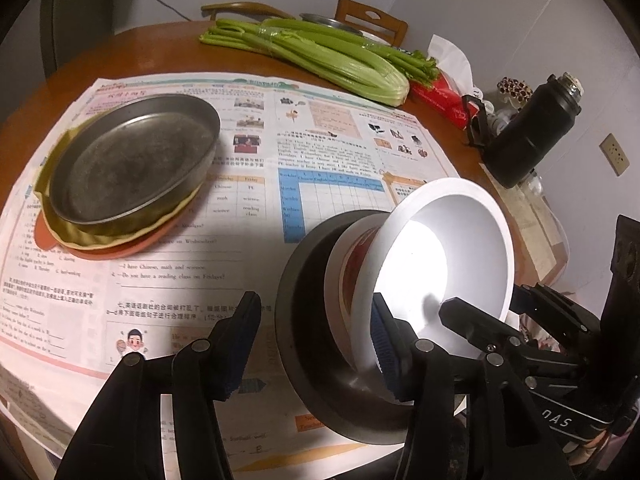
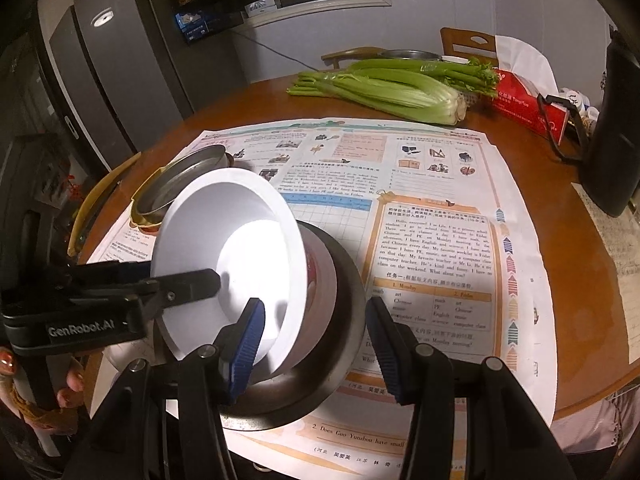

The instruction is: Organize plates and bowls

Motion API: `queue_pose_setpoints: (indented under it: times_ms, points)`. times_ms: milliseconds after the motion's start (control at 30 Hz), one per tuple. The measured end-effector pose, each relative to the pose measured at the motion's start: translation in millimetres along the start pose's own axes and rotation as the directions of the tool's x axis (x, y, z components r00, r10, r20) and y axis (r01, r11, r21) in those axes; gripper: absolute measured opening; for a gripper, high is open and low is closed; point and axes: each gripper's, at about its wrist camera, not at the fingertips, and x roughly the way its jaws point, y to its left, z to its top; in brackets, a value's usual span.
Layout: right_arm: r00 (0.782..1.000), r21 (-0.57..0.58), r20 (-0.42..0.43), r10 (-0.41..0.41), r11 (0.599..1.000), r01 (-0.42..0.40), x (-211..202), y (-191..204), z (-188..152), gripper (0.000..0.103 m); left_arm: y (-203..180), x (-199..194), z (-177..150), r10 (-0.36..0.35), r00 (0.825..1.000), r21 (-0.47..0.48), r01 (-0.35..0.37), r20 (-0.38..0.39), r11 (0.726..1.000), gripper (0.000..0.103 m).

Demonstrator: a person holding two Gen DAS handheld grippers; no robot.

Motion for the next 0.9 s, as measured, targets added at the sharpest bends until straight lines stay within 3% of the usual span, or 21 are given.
queue_pose_setpoints:
  times_ms: [367,900]
  points:
    - [0.999,0.033,-0.030,0.029,0.999,-0.028,10,-6,-1,0.058,-3,7,1,-0.019,1.000,0.006,0.019,-0.007,1.000,0.060]
    - [0.994,0.068,-0.052,0.095,0.993,-0.092,20,-7,-2,0.064,0,16,0,-0.108,0.993,-0.035,0.107,-0.036,0.994,0.057]
